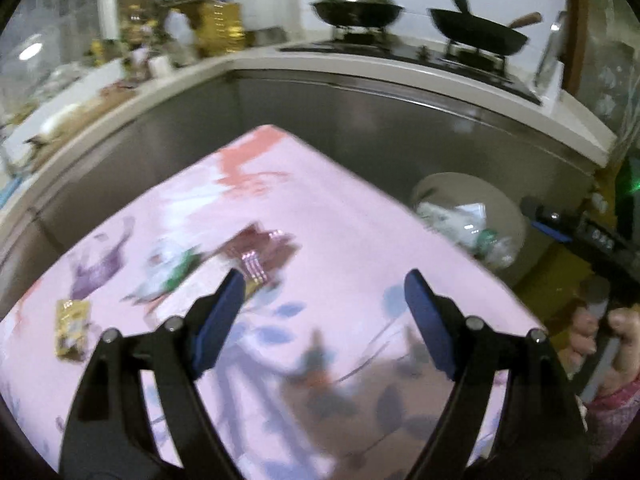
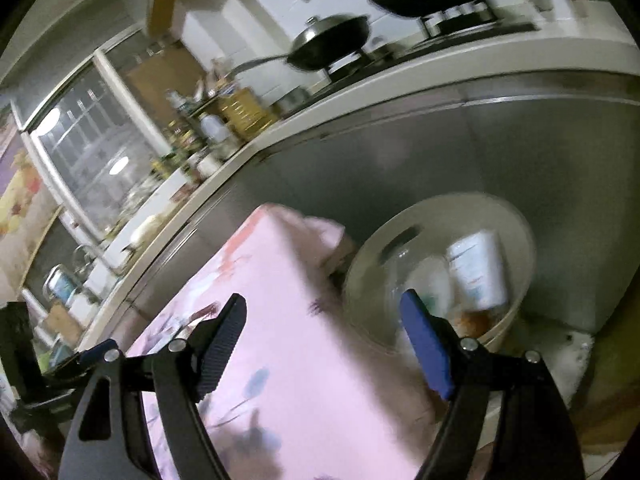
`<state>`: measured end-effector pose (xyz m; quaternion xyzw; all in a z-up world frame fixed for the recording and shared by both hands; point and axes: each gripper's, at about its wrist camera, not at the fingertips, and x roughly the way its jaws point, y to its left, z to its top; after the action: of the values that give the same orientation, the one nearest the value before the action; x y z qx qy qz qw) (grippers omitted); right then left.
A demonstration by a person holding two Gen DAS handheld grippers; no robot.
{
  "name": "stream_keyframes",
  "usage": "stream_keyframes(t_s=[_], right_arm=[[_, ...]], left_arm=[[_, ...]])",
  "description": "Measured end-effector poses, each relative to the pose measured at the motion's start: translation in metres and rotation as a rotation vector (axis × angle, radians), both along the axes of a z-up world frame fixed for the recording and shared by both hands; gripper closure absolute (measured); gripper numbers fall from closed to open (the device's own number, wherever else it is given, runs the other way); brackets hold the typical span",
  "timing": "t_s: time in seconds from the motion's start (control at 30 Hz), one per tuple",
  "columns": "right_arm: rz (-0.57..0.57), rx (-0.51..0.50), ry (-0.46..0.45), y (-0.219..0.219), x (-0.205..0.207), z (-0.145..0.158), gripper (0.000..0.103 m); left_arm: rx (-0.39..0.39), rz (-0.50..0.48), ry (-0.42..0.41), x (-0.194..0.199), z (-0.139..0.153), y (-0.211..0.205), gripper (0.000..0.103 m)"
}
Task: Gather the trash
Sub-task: 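Move both open tools back over the remaining trash on the table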
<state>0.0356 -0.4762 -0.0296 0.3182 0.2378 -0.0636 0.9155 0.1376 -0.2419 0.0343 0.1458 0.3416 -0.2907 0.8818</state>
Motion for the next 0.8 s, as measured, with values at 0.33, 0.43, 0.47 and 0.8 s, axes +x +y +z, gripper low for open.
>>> stream_keyframes(t_s=[0.33, 0.43, 0.47, 0.8], right_arm=[[0.200, 0.008, 0.048, 0.106, 0.021, 0.007, 0.027], [0.247, -0.007, 0.072, 0.131, 0.027, 0.009, 0.027], [0.258, -0.010, 0.078, 0.138, 0.029, 0.010, 0.027], [0.381, -0.067, 0.144, 0.206, 0.055, 0.009, 0.027]], left_arm=[[0.019, 0.253, -0.062, -0.011, -0.002, 0.121, 0.024], [0.018, 0.316, -0.054, -0.010, -0.007, 0.150, 0.024], [0.016, 0.334, -0.051, -0.010, -0.008, 0.159, 0.024], [0.004, 0.491, -0.001, 0.003, -0.035, 0.243, 0.024]])
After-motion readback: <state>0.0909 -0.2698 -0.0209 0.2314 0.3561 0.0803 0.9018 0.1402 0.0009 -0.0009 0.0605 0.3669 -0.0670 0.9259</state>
